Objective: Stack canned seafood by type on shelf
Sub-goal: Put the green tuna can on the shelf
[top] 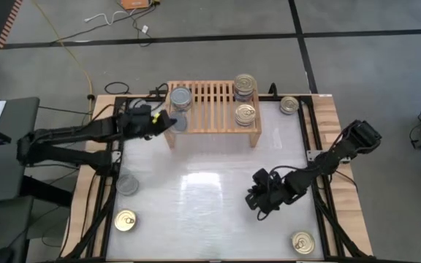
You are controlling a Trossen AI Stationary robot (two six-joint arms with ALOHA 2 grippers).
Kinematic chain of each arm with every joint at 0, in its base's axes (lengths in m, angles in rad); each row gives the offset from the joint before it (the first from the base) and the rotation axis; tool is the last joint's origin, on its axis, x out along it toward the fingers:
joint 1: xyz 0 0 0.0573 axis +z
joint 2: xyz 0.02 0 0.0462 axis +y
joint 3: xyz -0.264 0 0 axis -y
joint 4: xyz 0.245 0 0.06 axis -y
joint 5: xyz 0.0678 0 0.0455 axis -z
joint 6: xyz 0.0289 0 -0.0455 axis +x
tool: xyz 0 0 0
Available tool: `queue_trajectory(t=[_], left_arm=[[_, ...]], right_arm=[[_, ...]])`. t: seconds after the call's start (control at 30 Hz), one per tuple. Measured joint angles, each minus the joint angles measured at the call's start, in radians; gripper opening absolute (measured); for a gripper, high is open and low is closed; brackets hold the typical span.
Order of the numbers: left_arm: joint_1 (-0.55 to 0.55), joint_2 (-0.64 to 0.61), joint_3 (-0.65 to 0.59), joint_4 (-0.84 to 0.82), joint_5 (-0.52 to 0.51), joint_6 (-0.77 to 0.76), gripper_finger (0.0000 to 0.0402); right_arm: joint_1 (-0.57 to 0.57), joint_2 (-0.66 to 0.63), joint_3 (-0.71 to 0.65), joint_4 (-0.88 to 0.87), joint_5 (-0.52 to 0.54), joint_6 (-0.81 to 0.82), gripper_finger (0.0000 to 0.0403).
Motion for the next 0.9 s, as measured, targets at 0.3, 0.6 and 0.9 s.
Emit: queue_trajectory(t=[0.3, 0.6, 0.9], left_arm=[[0.139, 0.082, 0.003, 0.080, 0.134, 0.070, 0.0141], [0.183, 0.152, 0.002, 0.218, 0.136, 0.093, 0.0141], [0.163, 0.142, 0.000, 0.210, 0.144, 0.043, 0.0142]], right_arm=[[-0.046, 0.000, 0.000, -0.007, 0.000, -0.013, 0.0123], [-0.050, 0.000, 0.000, -0.003, -0.004, 0.002, 0.0123], [-0.041, 0.000, 0.000, -0.003, -0.027, 0.014, 0.0123]])
